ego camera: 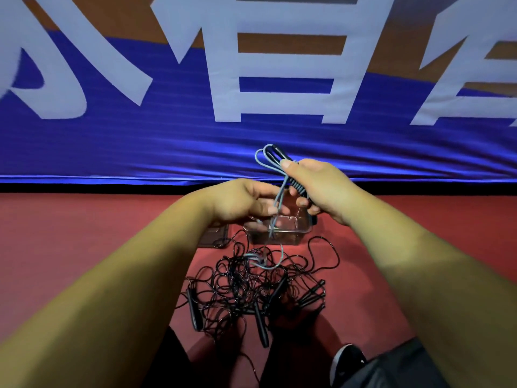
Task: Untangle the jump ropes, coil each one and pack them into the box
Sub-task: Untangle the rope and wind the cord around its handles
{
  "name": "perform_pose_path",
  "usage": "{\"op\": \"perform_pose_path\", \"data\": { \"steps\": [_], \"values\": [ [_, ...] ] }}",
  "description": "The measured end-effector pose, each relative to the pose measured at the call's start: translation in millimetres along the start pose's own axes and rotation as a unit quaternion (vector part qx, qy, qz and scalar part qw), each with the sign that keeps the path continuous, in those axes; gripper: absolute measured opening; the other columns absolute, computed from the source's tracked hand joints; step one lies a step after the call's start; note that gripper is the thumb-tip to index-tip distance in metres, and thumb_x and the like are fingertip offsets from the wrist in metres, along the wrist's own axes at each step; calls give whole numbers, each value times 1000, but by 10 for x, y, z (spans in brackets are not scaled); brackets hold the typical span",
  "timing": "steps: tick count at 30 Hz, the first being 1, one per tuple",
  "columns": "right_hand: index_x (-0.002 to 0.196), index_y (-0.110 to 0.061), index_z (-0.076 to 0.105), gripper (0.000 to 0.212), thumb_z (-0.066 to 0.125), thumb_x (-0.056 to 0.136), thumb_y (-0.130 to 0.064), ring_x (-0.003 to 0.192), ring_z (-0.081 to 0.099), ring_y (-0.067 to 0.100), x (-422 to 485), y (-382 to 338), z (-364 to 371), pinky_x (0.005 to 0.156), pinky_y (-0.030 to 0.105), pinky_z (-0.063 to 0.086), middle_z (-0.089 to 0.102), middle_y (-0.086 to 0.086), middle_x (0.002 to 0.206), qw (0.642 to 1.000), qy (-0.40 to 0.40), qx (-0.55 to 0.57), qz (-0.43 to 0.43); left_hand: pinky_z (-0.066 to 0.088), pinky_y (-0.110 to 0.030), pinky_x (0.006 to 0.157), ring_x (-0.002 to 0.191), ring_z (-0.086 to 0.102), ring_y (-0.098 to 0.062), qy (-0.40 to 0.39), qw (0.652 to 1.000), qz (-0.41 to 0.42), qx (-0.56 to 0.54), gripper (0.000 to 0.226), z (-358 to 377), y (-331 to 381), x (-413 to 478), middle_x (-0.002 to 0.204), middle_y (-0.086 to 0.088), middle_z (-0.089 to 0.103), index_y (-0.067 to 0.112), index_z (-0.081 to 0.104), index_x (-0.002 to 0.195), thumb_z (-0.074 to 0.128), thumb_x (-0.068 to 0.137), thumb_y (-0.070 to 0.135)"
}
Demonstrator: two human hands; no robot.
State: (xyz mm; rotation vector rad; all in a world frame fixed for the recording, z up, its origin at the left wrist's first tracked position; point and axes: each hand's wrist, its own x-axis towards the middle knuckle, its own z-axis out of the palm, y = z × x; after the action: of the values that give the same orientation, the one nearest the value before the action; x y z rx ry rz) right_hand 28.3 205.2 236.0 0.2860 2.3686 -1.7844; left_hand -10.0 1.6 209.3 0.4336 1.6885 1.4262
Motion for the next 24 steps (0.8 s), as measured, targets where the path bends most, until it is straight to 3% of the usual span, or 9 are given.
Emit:
{"op": "perform_pose_path", "data": {
  "steps": [4,8,15,18,21,24],
  "values": [
    [102,-25,66,37,67,96,-61,50,48,11,7,-10,-27,44,22,32,64,0,80,1000,5,8,1,58,-34,91,106,73,-24,-10,999,-33,-7,26,-14,47,-61,121,-12,75,12,70,122,64,99,2],
    [105,-24,66,36,68,97,-59,49,44,11,12,-24,-5,45,21,28,60,4,85,997,3,75,23,63,-29,69,92,73,-24,15,999,-36,35,20,-29,106,-74,109,-13,76,14,71,114,73,95,8],
    [103,-25,64,36,71,94,-59,49,42,9,-30,-17,-19,45,20,25,60,1,84,998,2,49,47,58,-30,57,75,69,-21,134,983,-32,124,19,4,79,1,79,-5,70,14,63,92,82,89,13],
    [98,-26,62,28,76,94,-50,50,40,9,-24,-11,-21,43,19,22,59,1,82,996,-5,74,47,58,-35,58,66,62,-19,162,976,-14,147,19,-14,41,56,69,1,65,15,62,89,80,92,18],
    [97,-26,61,22,74,96,-44,49,39,10,-29,-20,-20,43,18,20,59,1,78,995,-10,90,52,62,-45,75,71,63,-20,149,967,-5,207,16,-35,15,73,75,-2,66,14,69,91,75,97,28],
    [94,-26,61,19,73,96,-40,48,39,12,-43,-17,-15,43,19,21,59,1,76,995,-6,83,51,56,-35,75,68,59,-13,129,960,-6,248,16,-50,33,11,73,3,67,19,74,91,72,98,33]
  ]
}}
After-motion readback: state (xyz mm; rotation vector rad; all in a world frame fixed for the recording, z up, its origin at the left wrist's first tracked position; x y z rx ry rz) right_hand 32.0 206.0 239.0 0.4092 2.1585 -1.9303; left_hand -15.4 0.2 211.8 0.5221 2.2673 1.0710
